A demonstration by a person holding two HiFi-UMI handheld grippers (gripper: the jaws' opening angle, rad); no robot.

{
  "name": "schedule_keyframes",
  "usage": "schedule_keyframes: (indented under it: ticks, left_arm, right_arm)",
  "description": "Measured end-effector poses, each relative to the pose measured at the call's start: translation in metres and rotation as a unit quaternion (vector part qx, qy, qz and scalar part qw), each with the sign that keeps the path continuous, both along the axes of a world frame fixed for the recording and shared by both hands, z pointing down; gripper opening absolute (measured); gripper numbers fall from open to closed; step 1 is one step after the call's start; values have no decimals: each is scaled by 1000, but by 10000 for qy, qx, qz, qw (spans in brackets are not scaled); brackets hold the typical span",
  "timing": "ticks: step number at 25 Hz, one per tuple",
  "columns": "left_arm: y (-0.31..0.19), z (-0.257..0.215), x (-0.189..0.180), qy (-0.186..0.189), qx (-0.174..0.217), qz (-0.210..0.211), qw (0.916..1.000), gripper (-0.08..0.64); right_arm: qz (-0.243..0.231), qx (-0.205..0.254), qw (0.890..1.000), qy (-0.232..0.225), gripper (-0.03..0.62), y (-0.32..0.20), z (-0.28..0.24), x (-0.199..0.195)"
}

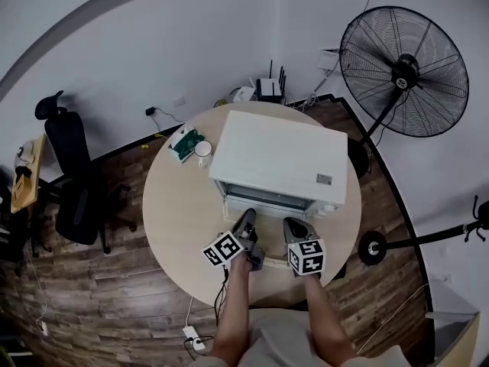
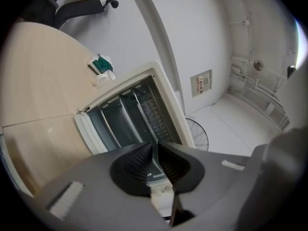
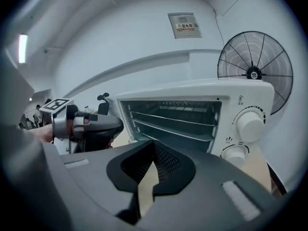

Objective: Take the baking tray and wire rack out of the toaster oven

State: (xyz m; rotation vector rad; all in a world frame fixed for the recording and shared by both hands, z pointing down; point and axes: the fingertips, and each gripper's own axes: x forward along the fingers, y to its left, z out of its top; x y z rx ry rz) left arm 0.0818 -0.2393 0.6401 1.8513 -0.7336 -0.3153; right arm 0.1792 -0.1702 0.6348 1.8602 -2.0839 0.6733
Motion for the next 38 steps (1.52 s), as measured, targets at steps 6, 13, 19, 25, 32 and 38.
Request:
schedule_keyframes:
  ticks: [6, 13, 19, 25, 32, 38]
  left_arm:
    - [-28, 20, 4, 262, -210, -209, 9992, 57]
    - [-43, 45, 28, 330, -461, -58, 9984, 58]
    - [-55, 43, 48, 527, -417, 85, 9977, 93]
    - [-68, 54, 60, 732, -544, 64, 9958, 117]
    - [-85, 60, 72, 1087, -637, -125, 9920, 117]
    - [-94, 62, 83, 996, -572, -255, 9931, 118]
  right_arm:
    - [13, -58, 9996, -280, -3, -16, 8, -2]
    - [-94, -185, 9993, -303, -3, -21, 19, -4]
    - [-163, -275, 9992, -225, -3, -21, 22, -1]
    - [-381, -168, 9990, -164, -3, -28, 11, -13]
    - [-424, -287, 9986, -166, -3, -28, 20, -13]
    - [-389, -209, 9990, -116, -3, -36, 9, -8]
